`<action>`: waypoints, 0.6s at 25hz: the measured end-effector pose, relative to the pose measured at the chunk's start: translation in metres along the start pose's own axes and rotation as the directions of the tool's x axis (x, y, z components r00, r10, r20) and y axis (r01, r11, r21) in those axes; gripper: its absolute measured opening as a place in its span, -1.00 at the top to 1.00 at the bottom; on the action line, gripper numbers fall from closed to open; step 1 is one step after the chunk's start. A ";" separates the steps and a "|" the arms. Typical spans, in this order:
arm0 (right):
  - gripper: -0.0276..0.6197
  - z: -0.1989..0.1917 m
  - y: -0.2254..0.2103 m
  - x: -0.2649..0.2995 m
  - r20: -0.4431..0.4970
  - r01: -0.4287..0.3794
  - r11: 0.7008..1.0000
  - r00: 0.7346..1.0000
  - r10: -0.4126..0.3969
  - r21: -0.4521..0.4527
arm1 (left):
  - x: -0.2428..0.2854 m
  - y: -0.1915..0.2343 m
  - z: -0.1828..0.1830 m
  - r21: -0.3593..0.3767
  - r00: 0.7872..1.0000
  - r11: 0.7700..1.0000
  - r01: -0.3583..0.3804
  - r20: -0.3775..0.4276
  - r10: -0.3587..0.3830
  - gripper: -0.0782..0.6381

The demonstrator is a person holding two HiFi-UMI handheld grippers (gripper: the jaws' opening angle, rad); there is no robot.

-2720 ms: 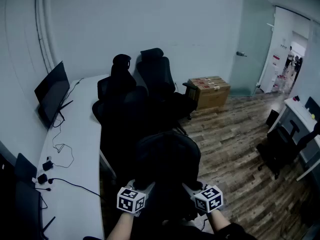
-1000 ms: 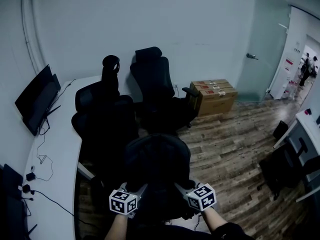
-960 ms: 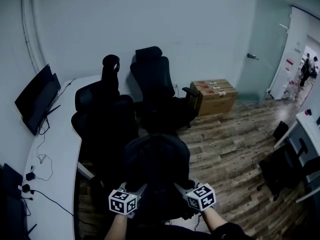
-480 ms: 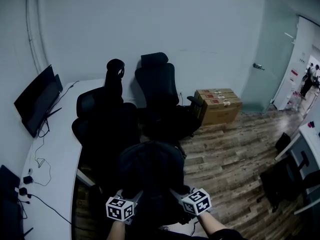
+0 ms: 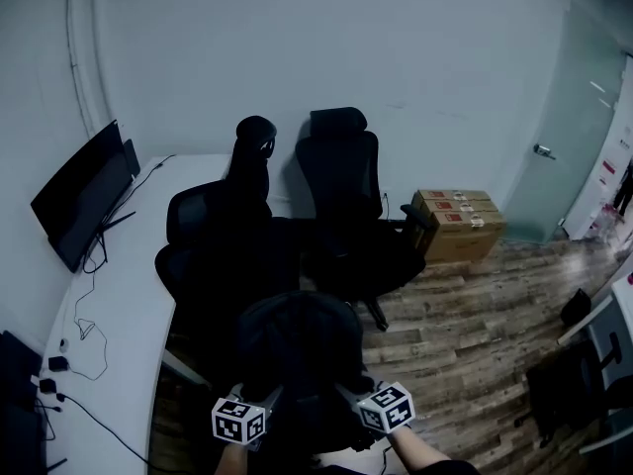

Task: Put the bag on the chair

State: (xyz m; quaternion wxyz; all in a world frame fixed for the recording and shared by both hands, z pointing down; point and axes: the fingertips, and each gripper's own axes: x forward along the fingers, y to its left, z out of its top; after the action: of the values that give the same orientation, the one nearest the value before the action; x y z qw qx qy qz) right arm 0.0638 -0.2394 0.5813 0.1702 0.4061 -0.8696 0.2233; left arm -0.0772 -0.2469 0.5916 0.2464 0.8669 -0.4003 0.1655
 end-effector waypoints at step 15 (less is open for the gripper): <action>0.56 0.023 -0.044 0.150 -0.072 -0.080 0.997 0.994 0.079 -0.010 | 0.065 0.132 0.010 -0.075 0.999 0.996 -0.054 -0.010 0.053 0.28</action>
State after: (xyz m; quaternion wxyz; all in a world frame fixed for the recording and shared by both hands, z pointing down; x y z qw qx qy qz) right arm 0.0032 -0.3712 0.6443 0.1949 0.3618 -0.8798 0.2387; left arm -0.1384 -0.3657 0.6535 0.2760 0.8453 -0.4286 0.1602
